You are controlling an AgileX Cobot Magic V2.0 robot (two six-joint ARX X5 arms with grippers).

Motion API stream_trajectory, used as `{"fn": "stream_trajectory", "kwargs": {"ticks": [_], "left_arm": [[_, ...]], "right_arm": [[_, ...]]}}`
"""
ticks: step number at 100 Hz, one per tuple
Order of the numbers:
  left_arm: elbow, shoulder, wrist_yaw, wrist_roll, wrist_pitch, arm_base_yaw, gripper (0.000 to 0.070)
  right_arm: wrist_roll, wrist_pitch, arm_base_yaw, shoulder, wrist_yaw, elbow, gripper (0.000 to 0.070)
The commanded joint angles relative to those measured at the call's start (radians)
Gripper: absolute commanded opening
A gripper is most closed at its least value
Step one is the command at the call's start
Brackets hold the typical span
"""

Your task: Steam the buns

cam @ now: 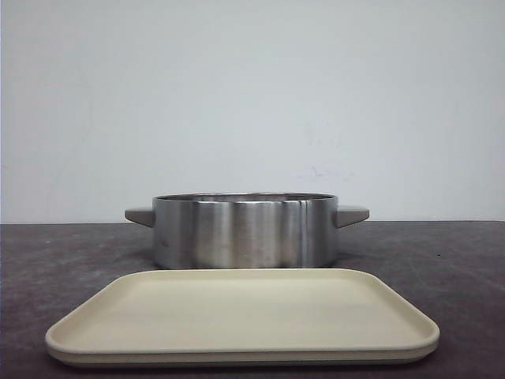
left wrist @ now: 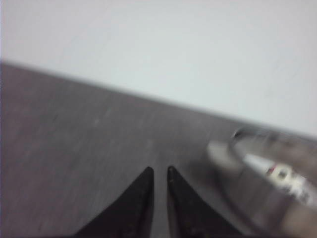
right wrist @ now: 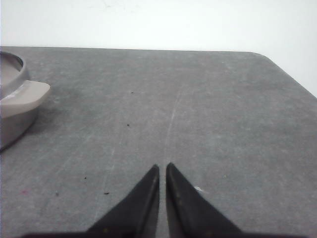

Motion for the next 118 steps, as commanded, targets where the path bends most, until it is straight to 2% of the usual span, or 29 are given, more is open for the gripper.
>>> {"fn": "stream_trajectory", "kwargs": {"ticks": [1, 27, 41, 118], "left_arm": [[-0.019, -0.002, -0.022, 0.028, -0.022, 0.002, 0.0], [-0.019, -0.002, -0.068, 0.122, -0.138, 0.002, 0.0], [-0.019, -0.002, -0.068, 0.177, -0.14, 0.005, 0.0], [-0.018, -0.002, -0.067, 0.17, -0.134, 0.01, 0.0]], "right_arm": [[-0.009, 0.011, 0.002, -0.001, 0.0, -0.004, 0.0018], [-0.009, 0.011, 0.002, -0.001, 0.0, -0.004, 0.0018], [-0.009, 0.01, 0.002, -0.001, 0.0, -0.004, 0.0018], [-0.009, 0.01, 0.001, -0.001, 0.0, -0.004, 0.0018]]}}
